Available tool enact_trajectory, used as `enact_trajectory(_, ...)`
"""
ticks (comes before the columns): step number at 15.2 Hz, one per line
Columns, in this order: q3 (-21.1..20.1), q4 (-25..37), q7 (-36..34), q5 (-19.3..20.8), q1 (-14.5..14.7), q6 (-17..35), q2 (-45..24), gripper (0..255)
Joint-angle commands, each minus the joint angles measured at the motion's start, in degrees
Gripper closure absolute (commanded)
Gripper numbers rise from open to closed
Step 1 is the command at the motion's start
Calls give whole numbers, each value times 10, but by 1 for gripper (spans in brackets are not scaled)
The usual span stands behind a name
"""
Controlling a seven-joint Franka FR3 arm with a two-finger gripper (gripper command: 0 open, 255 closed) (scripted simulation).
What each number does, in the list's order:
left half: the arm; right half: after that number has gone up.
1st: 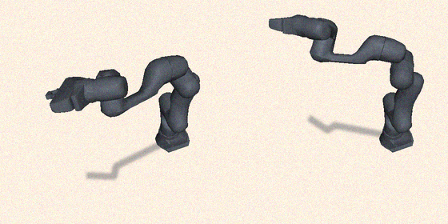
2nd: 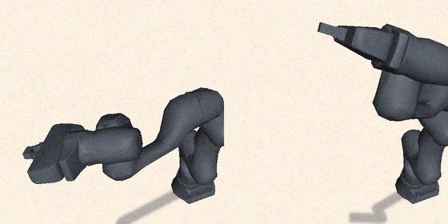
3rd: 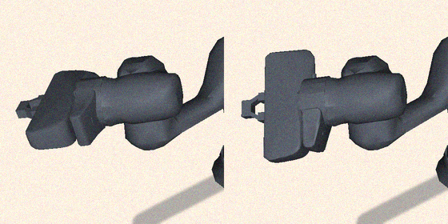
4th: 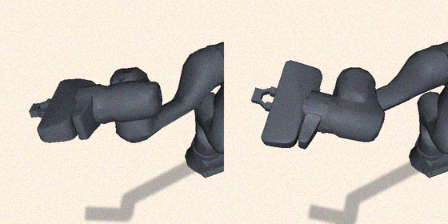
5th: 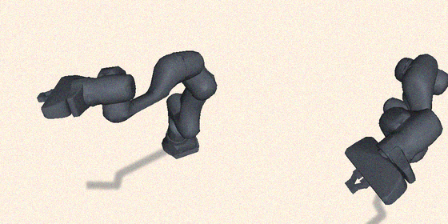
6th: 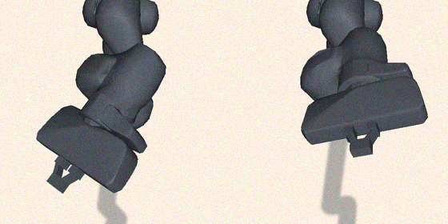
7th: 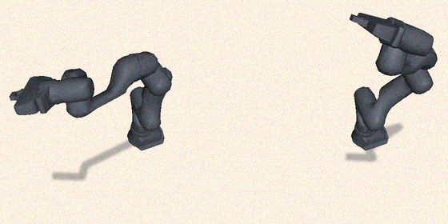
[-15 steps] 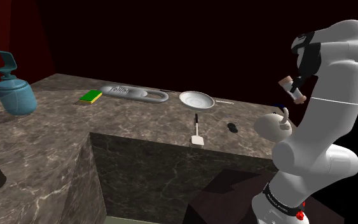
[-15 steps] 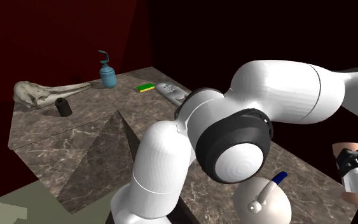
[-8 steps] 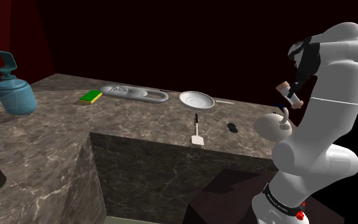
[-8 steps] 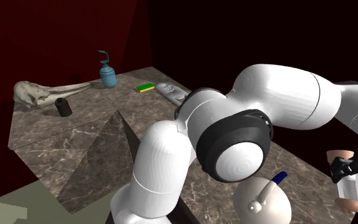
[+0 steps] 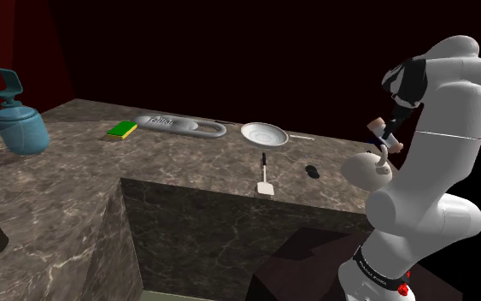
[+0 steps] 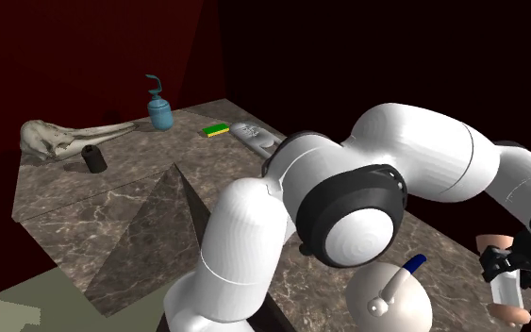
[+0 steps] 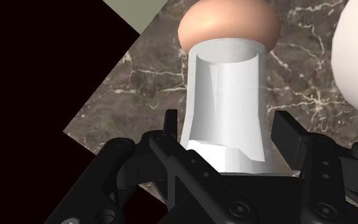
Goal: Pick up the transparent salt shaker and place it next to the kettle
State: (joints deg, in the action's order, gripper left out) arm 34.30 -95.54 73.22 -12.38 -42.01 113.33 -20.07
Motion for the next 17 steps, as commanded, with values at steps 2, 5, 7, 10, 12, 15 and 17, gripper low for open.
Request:
enact_trajectory(2,-3,-16,2,-4,1,21,-5,255)
enact_trajectory(5,-5,-29,6,-10,0,41,-13,255)
enact_trajectory(7,-7,-38,8,-15,-1,54,-19,255)
enact_trajectory(10,-11,-49,13,-22,-3,73,-28,255)
enact_trajectory(12,-13,-55,16,-27,-5,85,-35,255)
enact_trajectory(15,-18,-64,21,-35,-7,103,-46,255)
enact_trajectory(17,-20,-68,24,-39,-9,112,-51,255)
